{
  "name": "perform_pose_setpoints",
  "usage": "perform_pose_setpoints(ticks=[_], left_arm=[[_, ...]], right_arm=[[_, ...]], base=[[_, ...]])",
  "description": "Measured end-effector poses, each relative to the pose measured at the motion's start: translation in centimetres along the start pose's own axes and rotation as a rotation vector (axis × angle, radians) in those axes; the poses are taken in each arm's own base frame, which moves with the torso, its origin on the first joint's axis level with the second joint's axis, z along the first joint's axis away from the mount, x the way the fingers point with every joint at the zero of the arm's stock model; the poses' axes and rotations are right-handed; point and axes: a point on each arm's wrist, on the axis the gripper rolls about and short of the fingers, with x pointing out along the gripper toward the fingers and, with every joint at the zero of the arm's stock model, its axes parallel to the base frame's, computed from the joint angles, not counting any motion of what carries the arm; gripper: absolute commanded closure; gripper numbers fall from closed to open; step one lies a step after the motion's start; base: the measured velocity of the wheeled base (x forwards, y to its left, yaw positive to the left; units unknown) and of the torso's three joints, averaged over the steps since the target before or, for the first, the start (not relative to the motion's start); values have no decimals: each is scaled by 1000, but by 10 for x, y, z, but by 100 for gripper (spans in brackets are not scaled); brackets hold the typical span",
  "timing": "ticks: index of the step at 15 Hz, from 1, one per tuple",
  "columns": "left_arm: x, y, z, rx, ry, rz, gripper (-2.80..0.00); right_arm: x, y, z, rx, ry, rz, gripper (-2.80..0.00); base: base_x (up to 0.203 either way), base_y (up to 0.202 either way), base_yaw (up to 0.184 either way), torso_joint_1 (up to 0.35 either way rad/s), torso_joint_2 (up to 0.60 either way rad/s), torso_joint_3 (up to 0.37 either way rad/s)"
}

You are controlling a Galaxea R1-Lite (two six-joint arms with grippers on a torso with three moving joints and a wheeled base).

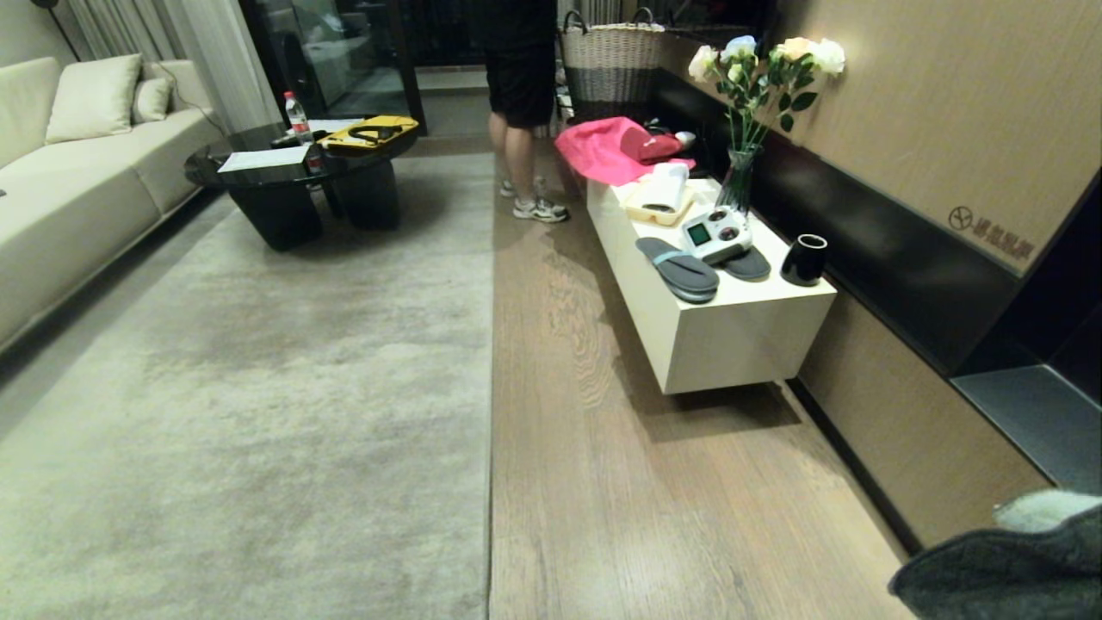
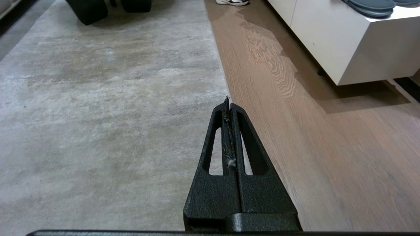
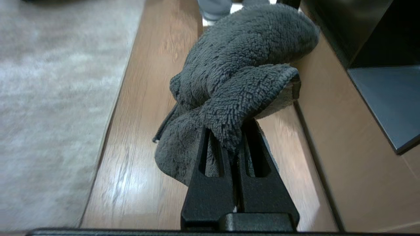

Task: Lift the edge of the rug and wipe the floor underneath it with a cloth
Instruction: Put down the rag

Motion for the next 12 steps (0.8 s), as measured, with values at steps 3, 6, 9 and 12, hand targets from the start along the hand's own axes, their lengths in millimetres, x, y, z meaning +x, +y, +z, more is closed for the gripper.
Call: perform_pose_setpoints(ticks=[3, 6, 9, 12], left_arm=[[0, 0, 0, 0, 0, 0, 0], [0, 0, 0, 0, 0, 0, 0], [0, 0, 0, 0, 0, 0, 0], [0, 0, 0, 0, 0, -1, 0]], right_arm=[[53, -4, 44, 8, 148, 0, 0], [131, -9, 58, -25, 289, 8, 0], [214, -14, 41, -71, 437, 10, 0], [285, -19, 6, -91, 589, -7, 0]], base=[[0, 0, 0, 0, 0, 0], [0, 0, 0, 0, 0, 0], [0, 0, 0, 0, 0, 0], [0, 0, 0, 0, 0, 0]])
